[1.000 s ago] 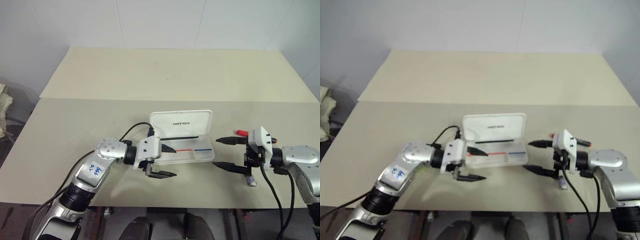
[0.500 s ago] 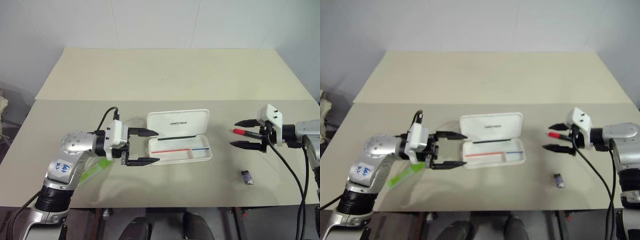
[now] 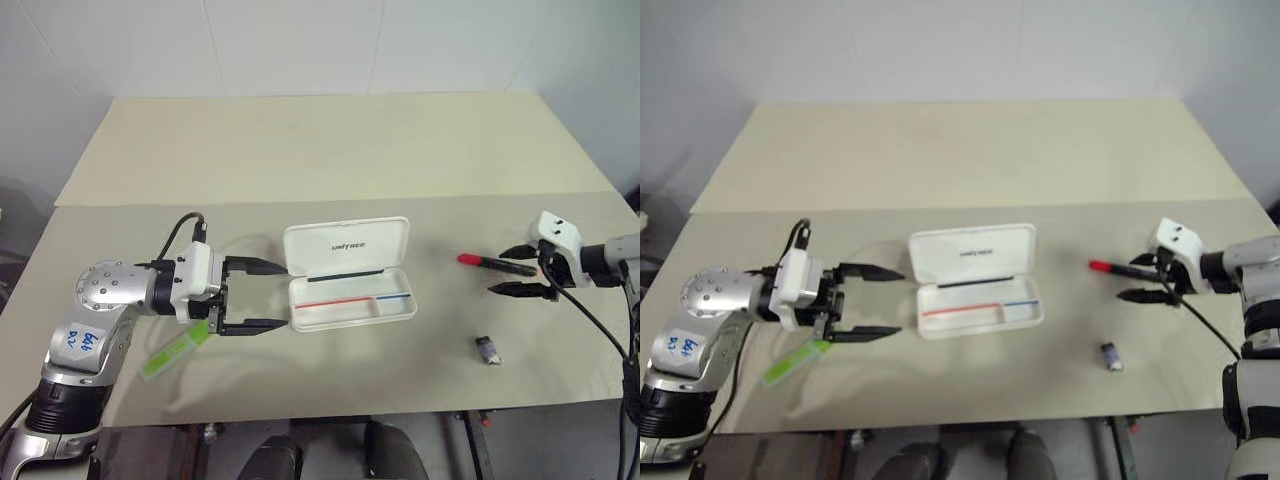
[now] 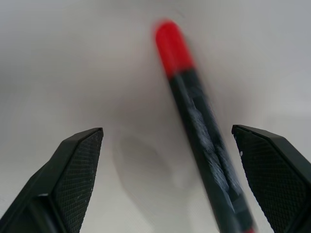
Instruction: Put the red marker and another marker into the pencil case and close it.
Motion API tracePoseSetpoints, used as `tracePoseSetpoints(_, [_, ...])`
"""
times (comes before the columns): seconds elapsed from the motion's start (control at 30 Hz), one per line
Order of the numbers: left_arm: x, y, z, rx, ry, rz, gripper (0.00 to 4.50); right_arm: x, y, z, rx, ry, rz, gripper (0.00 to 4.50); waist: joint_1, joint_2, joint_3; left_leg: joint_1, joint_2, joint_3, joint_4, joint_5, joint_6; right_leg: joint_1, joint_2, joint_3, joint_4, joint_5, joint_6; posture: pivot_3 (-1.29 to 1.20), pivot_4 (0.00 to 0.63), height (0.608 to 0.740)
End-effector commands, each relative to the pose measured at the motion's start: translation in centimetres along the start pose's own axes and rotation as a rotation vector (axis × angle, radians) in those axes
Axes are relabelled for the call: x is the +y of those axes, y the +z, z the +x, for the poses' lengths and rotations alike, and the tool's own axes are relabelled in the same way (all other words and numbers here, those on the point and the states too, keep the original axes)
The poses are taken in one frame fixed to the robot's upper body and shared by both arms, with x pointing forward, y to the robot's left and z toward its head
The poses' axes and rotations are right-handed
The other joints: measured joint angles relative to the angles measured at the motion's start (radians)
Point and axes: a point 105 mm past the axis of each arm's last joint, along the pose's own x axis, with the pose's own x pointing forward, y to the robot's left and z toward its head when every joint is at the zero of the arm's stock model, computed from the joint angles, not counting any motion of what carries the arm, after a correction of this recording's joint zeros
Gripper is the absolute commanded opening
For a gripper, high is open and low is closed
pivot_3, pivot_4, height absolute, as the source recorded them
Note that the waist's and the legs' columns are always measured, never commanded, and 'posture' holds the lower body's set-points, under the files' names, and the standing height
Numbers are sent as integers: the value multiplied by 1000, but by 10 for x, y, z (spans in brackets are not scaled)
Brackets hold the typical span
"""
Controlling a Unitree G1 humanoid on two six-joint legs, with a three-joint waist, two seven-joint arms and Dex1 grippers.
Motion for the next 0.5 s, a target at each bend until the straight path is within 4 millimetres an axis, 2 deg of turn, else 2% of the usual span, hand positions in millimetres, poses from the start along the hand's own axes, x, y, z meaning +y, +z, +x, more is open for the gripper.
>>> tracePoseSetpoints(0.03, [1,10,-3,-11,16,52,3837,-9,0,0,25,-58,1,4500,-1,0,0,0,1,1,0,0,0,0,1,0,0,0,0,0,150,740])
tracePoseSetpoints(0.07, [2,10,-3,-11,18,53,3837,-8,-1,1,33,-59,4,4500,-1,0,0,0,2,1,0,0,-1,0,2,1,0,1,-1,0,150,740])
tracePoseSetpoints(0.13, [3,11,-2,-13,20,57,3859,-7,-3,5,41,-47,28,4095,-1,0,0,0,4,1,0,-1,-1,-1,5,1,0,1,-2,0,150,740])
tracePoseSetpoints(0.2, [4,13,0,-17,21,62,3859,-2,-7,9,54,-13,47,3492,-1,0,0,1,5,2,1,-1,-2,-1,7,2,0,2,-4,0,150,740])
tracePoseSetpoints(0.43, [3,14,2,-24,26,61,3859,17,-8,23,52,122,52,946,0,-1,-1,1,5,5,5,-2,-3,0,10,2,0,6,-8,0,150,740])
tracePoseSetpoints(0.47, [3,14,3,-24,25,61,3859,19,-8,26,52,129,40,627,0,-1,-1,1,6,5,6,-2,-3,0,10,2,0,6,-9,0,150,740])
tracePoseSetpoints(0.5, [2,13,4,-24,25,59,3859,20,-6,29,46,136,19,581,0,-1,-1,1,7,6,6,-2,-3,0,10,2,0,7,-9,0,150,740])
